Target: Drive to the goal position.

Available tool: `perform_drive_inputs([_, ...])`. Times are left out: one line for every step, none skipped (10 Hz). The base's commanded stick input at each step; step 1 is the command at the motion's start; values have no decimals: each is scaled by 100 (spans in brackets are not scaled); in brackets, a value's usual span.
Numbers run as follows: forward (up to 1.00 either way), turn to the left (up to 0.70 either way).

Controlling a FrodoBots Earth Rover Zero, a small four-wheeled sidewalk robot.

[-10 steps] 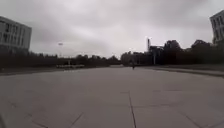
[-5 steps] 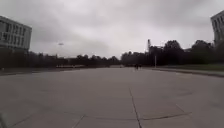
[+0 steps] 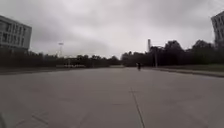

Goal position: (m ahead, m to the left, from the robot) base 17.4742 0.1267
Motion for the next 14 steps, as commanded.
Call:
perform_drive_inputs([70,0])
perform_drive_inputs([70,0])
perform_drive_inputs([70,0])
perform_drive_inputs([70,0])
perform_drive_inputs([70,0])
perform_drive_inputs([70,0])
perform_drive_inputs([70,0])
perform_drive_inputs([70,0])
perform_drive_inputs([70,0])
perform_drive_inputs([70,0])
perform_drive_inputs([70,0])
perform_drive_inputs([70,0])
perform_drive_inputs([70,0])
perform_drive_inputs([70,0])
